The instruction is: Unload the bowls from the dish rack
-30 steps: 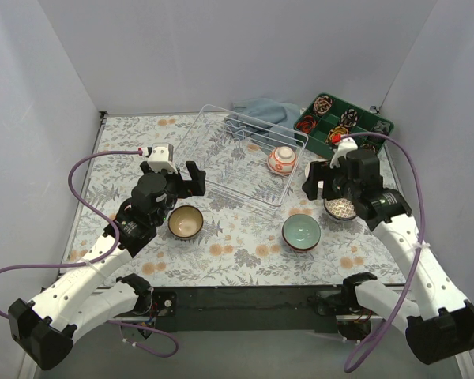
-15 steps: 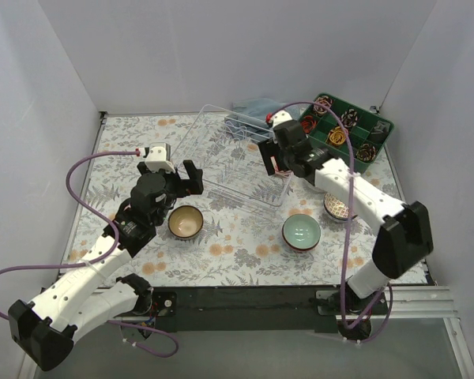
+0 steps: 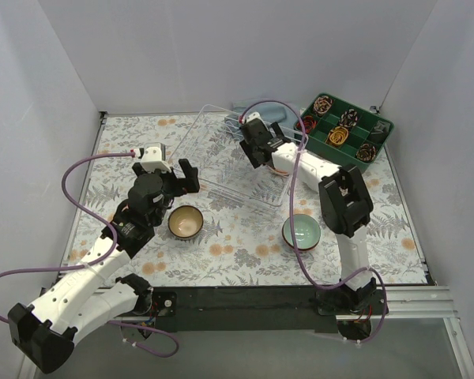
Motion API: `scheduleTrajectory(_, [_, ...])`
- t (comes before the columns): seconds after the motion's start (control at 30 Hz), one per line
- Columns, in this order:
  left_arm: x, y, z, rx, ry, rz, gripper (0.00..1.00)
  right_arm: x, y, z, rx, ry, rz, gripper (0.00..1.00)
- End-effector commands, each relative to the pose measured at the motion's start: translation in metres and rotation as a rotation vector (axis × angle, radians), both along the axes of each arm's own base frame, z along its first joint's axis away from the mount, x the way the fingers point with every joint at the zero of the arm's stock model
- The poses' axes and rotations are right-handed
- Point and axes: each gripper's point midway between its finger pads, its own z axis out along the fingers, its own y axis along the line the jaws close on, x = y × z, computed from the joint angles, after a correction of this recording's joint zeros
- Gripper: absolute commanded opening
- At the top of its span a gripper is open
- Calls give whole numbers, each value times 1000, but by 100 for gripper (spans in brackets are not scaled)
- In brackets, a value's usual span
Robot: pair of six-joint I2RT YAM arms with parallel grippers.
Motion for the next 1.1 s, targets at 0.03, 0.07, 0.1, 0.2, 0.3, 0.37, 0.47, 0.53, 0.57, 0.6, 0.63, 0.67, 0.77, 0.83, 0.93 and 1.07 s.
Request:
scheduleTrajectory(0.03, [-1,10,8,-5,-31,33,98,16,-5,0,-88,-60,-57,95])
scheduleTrajectory(0.07, [-1,11,7,-4,-30,35,98,17,-6,-9,-105,-49,-61,95])
scheduleTrajectory(0.1, [0,11,7,-3,-30,35,98,17,-7,-11,-116,-48,-65,95])
scheduleTrajectory(0.2, [0,12,7,-7,-31,37,98,18,-9,-23,-161,-37,-70,95])
scheduleTrajectory(0.3, [0,13,8,-9,-33,40,98,20,-13,-33,-209,-27,-74,95])
scheduleTrajectory(0.37, [-1,14,9,-15,-36,40,98,20,-15,-43,-237,-16,-78,95])
scheduleTrajectory(0.47, [-1,15,9,-13,-36,42,98,18,-20,-51,-280,-9,-88,95])
scheduleTrajectory(0.53, [-1,14,9,-15,-37,39,98,18,-24,-53,-302,-6,-93,95])
scheduleTrajectory(0.57, [-1,14,9,-17,-37,37,98,16,-24,-57,-314,0,-90,95])
scheduleTrajectory(0.6, [-1,14,10,-18,-38,36,98,16,-26,-59,-328,1,-94,95])
scheduleTrajectory(0.63, [-1,13,9,-18,-38,34,98,15,-26,-59,-347,3,-87,94])
scheduleTrajectory(0.67, [-1,14,10,-20,-39,36,98,14,-29,-61,-372,3,-92,94])
scheduleTrajectory(0.77, [-1,14,9,-18,-38,37,98,11,-28,-58,-424,-4,-83,91])
scheduleTrajectory(0.83, [-1,14,11,-23,-43,36,98,10,-25,-53,-447,-11,-71,84])
scheduleTrajectory(0.93, [-1,15,11,-24,-41,36,98,9,-20,-44,-457,-29,-62,70])
scheduleTrajectory(1.07, [-1,14,10,-23,-40,35,98,6,-14,-29,-463,-56,-46,46])
